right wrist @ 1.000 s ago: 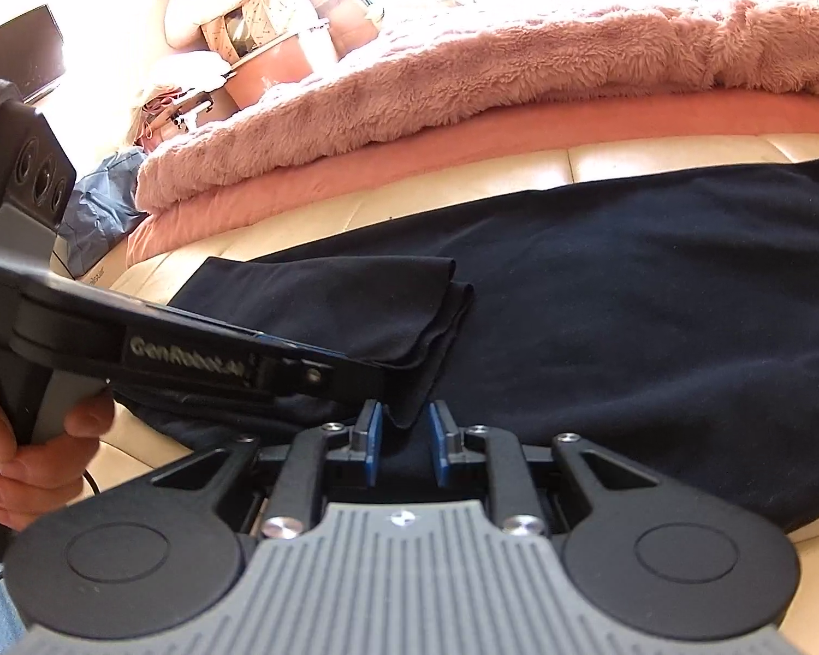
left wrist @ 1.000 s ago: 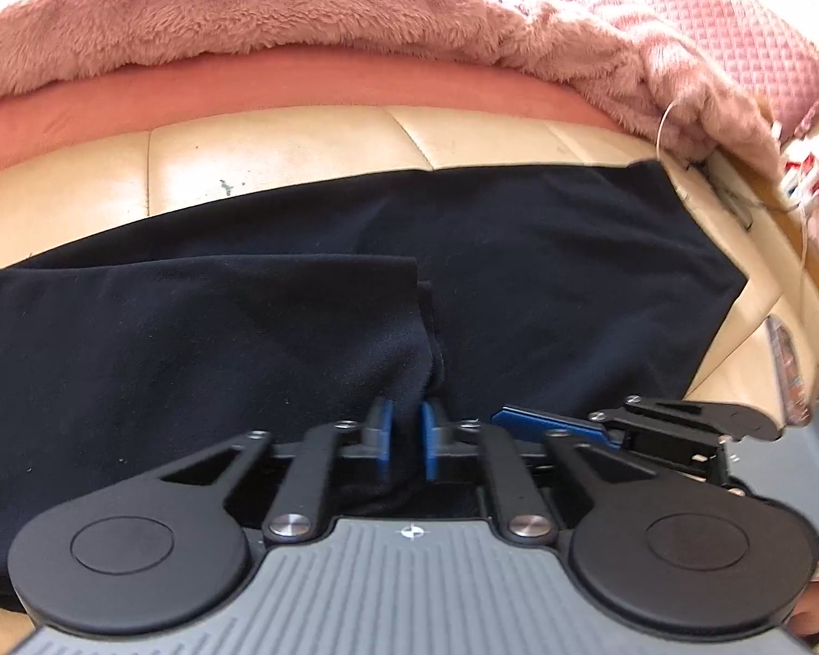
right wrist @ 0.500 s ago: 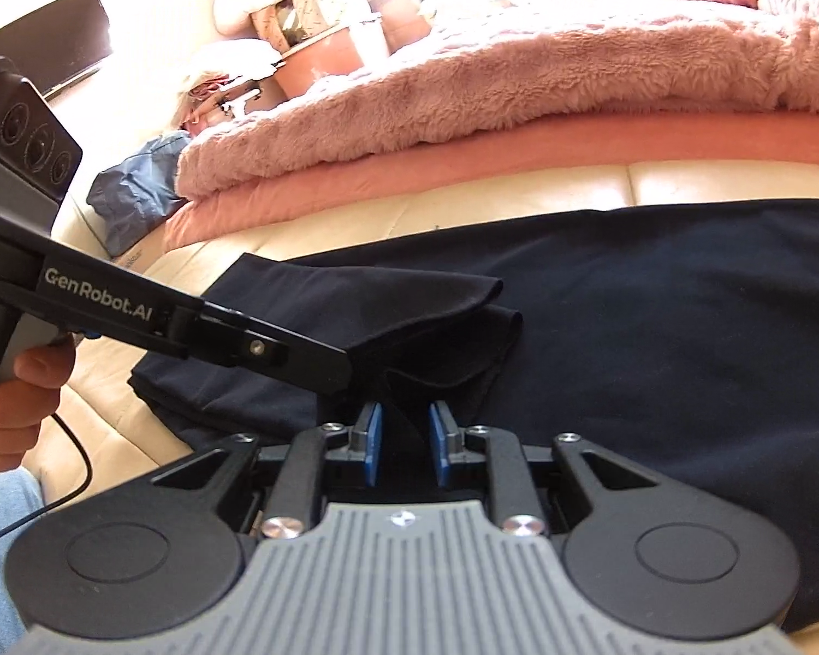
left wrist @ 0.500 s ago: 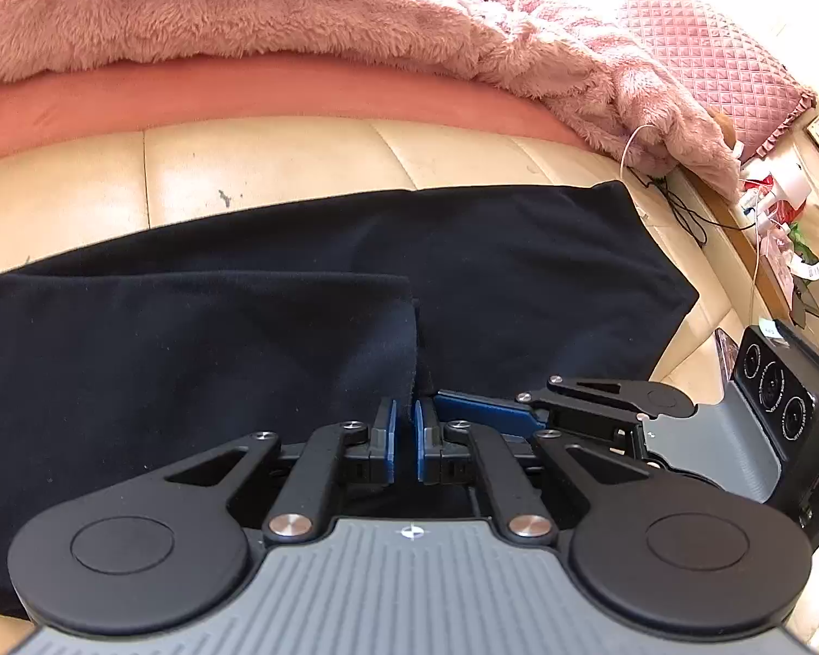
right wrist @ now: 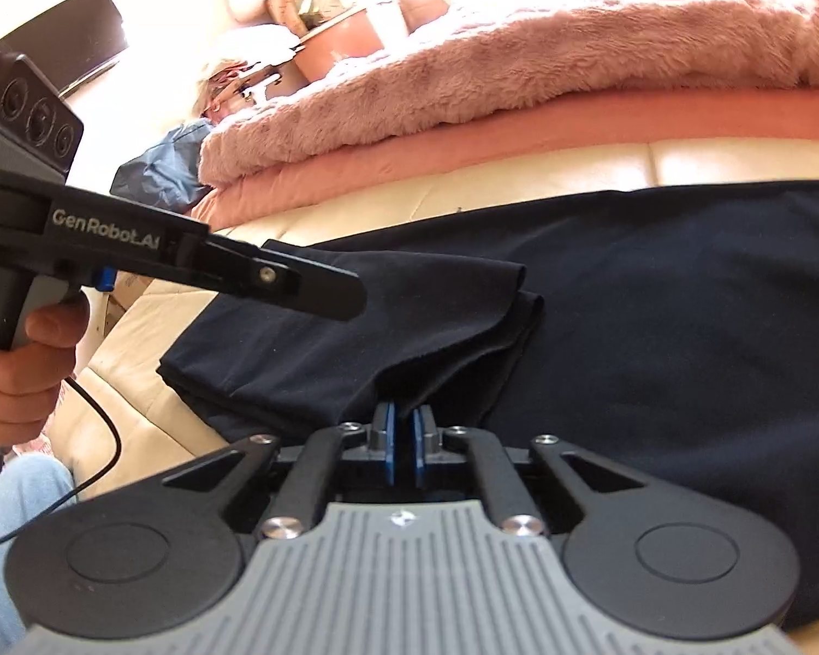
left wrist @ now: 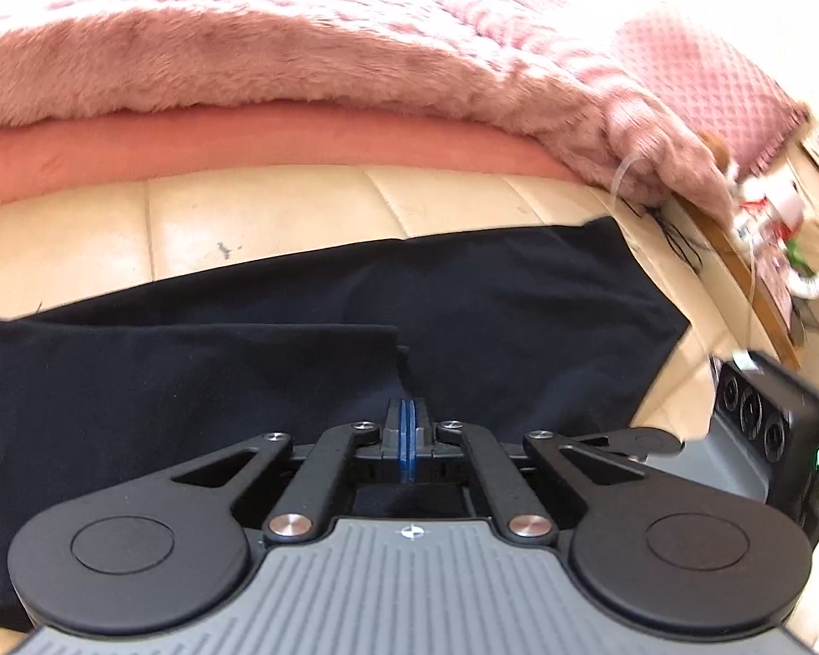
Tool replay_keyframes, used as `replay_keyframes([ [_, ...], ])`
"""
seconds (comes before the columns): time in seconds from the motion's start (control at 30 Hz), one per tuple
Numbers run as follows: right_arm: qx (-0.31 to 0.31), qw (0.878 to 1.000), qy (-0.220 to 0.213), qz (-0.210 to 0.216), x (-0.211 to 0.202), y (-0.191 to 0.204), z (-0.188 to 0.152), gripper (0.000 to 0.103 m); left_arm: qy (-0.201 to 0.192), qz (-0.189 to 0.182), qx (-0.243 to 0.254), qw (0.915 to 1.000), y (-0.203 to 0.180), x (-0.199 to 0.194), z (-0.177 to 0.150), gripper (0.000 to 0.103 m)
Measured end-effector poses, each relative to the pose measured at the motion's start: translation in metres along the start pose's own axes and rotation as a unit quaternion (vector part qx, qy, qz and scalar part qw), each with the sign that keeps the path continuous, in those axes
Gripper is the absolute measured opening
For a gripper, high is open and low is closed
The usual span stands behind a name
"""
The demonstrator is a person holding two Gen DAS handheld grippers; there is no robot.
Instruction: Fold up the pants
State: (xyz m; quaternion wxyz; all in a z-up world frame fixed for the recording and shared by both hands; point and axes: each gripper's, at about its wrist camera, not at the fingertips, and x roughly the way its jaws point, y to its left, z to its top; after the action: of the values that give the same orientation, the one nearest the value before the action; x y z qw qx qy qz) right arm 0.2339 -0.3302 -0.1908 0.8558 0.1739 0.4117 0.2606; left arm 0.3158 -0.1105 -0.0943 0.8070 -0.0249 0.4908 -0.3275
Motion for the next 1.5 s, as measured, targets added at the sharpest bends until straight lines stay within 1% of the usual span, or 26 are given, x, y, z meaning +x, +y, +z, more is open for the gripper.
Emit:
replay_keyframes([
  [0.07, 0.029, 1.0, 0.008, 0.007, -0.004, -0.006, -0.002, 0.0, 0.018, 0.019, 0.047, 0.9986, -0.009, 0.002, -0.003, 0.009],
  [0.1, 0.039, 0.999, 0.012, 0.006, -0.003, -0.008, -0.004, 0.0, 0.029, 0.034, 0.076, 0.9961, -0.015, 0.004, -0.006, 0.017],
  [0.13, 0.045, 0.999, 0.017, 0.003, -0.001, -0.009, -0.006, 0.0, 0.039, 0.046, 0.102, 0.993, -0.02, 0.007, -0.01, 0.02],
  [0.2, 0.049, 0.999, 0.024, -0.001, 0.003, -0.01, -0.008, 0.0, 0.052, 0.07, 0.145, 0.9856, -0.029, 0.014, -0.018, 0.035],
  [0.23, 0.05, 0.998, 0.024, -0.001, 0.003, -0.009, -0.008, 0.0, 0.058, 0.078, 0.164, 0.9816, -0.033, 0.017, -0.022, 0.038],
  [0.27, 0.052, 0.998, 0.025, -0.002, 0.003, -0.009, -0.008, 0.0, 0.063, 0.086, 0.186, 0.9768, -0.038, 0.021, -0.027, 0.045],
  [0.3, 0.054, 0.998, 0.026, -0.003, 0.003, -0.009, -0.009, 0.0, 0.065, 0.091, 0.205, 0.9723, -0.042, 0.024, -0.032, 0.05],
  [0.37, 0.06, 0.998, 0.026, -0.003, 0.003, -0.009, -0.01, 0.0, 0.067, 0.102, 0.235, 0.9645, -0.047, 0.032, -0.04, 0.052],
  [0.4, 0.059, 0.998, 0.026, -0.004, 0.003, -0.009, -0.01, 0.0, 0.067, 0.111, 0.241, 0.9618, -0.048, 0.036, -0.041, 0.052],
  [0.5, 0.06, 0.998, 0.026, -0.004, 0.003, -0.011, -0.009, 0.0, 0.066, 0.123, 0.249, 0.9582, -0.05, 0.045, -0.046, 0.051],
  [0.53, 0.06, 0.998, 0.026, -0.004, 0.003, -0.011, -0.009, 0.0, 0.067, 0.125, 0.246, 0.9587, -0.049, 0.047, -0.045, 0.051],
  [0.57, 0.059, 0.998, 0.028, -0.007, 0.005, -0.011, -0.008, 0.0, 0.067, 0.124, 0.242, 0.9601, -0.049, 0.048, -0.044, 0.045],
  [0.6, 0.06, 0.998, 0.027, -0.006, 0.006, -0.012, -0.008, 0.0, 0.065, 0.118, 0.235, 0.9626, -0.047, 0.048, -0.041, 0.035],
  [0.63, 0.06, 0.998, 0.028, -0.005, 0.006, -0.012, -0.008, 0.0, 0.064, 0.113, 0.227, 0.9653, -0.046, 0.047, -0.04, 0.028],
  [0.67, 0.06, 0.998, 0.028, -0.005, 0.006, -0.012, -0.008, 0.0, 0.062, 0.112, 0.218, 0.9674, -0.044, 0.046, -0.037, 0.015],
  [0.7, 0.06, 0.998, 0.029, -0.005, 0.007, -0.012, -0.007, 0.0, 0.06, 0.11, 0.211, 0.9695, -0.043, 0.044, -0.036, 0.004],
  [0.77, 0.06, 0.998, 0.029, -0.005, 0.007, -0.012, -0.007, 0.0, 0.048, 0.103, 0.193, 0.9747, -0.041, 0.038, -0.035, 0.002],
  [0.83, 0.06, 0.998, 0.028, -0.005, 0.007, -0.012, -0.006, 0.0, 0.026, 0.094, 0.181, 0.9786, -0.043, 0.026, -0.033, 0.001],
  [0.93, 0.061, 0.998, 0.029, -0.006, 0.008, -0.011, -0.006, 0.0, 0.006, 0.077, 0.178, 0.9809, -0.048, 0.01, -0.029, 0.001],
  [1.0, 0.059, 0.998, 0.029, -0.007, 0.008, -0.011, -0.006, 0.0, 0.013, 0.064, 0.183, 0.9809, -0.05, 0.009, -0.028, 0.001],
  [1.07, 0.057, 0.998, 0.029, -0.007, 0.008, -0.01, -0.007, 0.0, 0.028, 0.073, 0.198, 0.9771, -0.053, 0.017, -0.03, 0.001],
  [1.1, 0.058, 0.998, 0.028, -0.007, 0.008, -0.011, -0.007, 0.0, 0.035, 0.072, 0.197, 0.9771, -0.053, 0.021, -0.032, 0.001],
  [1.17, 0.059, 0.998, 0.028, -0.006, 0.008, -0.011, -0.008, 0.0, 0.044, 0.073, 0.188, 0.9785, -0.05, 0.026, -0.035, 0.001],
  [1.37, 0.057, 0.998, 0.032, -0.007, 0.007, -0.009, -0.007, 0.0, 0.059, 0.061, 0.147, 0.9854, -0.042, 0.035, -0.04, 0.002],
  [1.43, 0.068, 0.997, 0.037, -0.007, 0.004, -0.011, -0.006, 0.0, 0.059, 0.048, 0.125, 0.9893, -0.038, 0.035, -0.041, 0.005],
  [1.5, 0.077, 0.996, 0.039, -0.015, -0.001, -0.013, -0.006, 0.0, 0.057, 0.035, 0.106, 0.9921, -0.035, 0.038, -0.041, 0.014],
])
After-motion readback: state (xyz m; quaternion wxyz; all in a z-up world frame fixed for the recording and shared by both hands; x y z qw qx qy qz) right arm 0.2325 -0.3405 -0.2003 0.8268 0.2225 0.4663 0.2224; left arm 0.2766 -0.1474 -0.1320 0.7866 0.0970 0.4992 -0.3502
